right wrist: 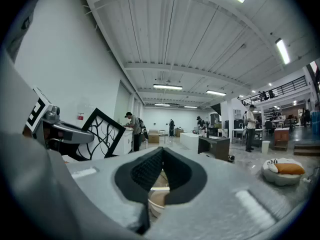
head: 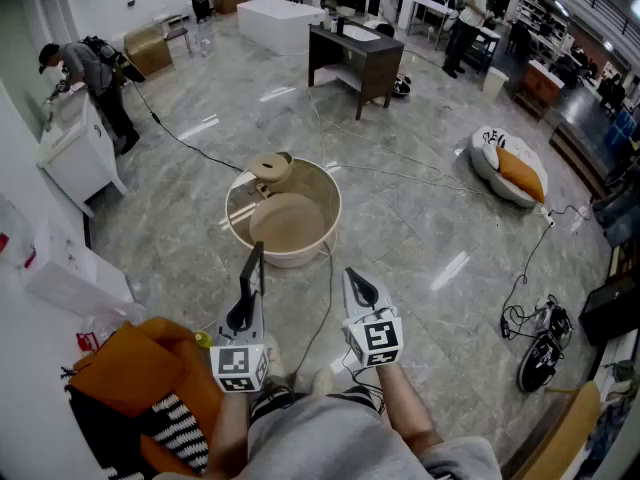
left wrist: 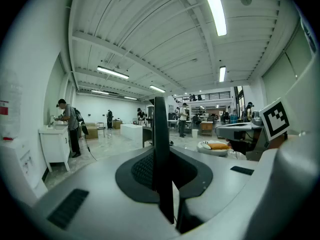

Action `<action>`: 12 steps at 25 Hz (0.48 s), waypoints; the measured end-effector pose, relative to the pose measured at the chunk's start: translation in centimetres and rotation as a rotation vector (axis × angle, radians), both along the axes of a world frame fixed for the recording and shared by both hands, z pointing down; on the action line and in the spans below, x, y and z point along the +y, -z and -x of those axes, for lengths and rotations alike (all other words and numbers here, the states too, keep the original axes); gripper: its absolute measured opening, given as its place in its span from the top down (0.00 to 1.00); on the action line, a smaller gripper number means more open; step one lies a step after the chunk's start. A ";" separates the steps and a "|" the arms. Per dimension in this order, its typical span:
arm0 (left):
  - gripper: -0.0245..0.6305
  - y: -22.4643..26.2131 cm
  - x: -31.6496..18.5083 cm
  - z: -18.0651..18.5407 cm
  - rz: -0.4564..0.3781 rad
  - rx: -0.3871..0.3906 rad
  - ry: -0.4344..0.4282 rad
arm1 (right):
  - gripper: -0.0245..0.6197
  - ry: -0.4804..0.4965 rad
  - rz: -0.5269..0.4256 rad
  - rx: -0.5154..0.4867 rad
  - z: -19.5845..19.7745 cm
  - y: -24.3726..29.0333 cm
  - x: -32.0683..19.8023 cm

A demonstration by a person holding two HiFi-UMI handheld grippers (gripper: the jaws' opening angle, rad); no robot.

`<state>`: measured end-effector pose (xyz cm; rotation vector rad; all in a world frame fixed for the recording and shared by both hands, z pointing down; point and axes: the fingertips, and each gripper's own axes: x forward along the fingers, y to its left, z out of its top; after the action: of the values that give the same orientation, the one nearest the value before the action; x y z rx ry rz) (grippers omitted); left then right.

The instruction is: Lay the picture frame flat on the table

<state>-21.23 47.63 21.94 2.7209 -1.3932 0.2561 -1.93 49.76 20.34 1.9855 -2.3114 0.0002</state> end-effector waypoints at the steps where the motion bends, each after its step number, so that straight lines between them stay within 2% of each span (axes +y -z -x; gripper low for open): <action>1: 0.88 0.1 0.1 0.0 0.000 0.000 0.000 | 0.96 0.001 0.002 0.001 0.0 -0.1 0.1; 12: 0.88 0.0 0.1 -1.4 0.000 0.000 0.002 | 0.96 0.015 0.009 -0.006 -0.9 -0.3 0.1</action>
<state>-19.88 47.73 21.96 2.7193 -1.3954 0.2564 -1.07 49.87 20.68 1.9665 -2.3251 0.0152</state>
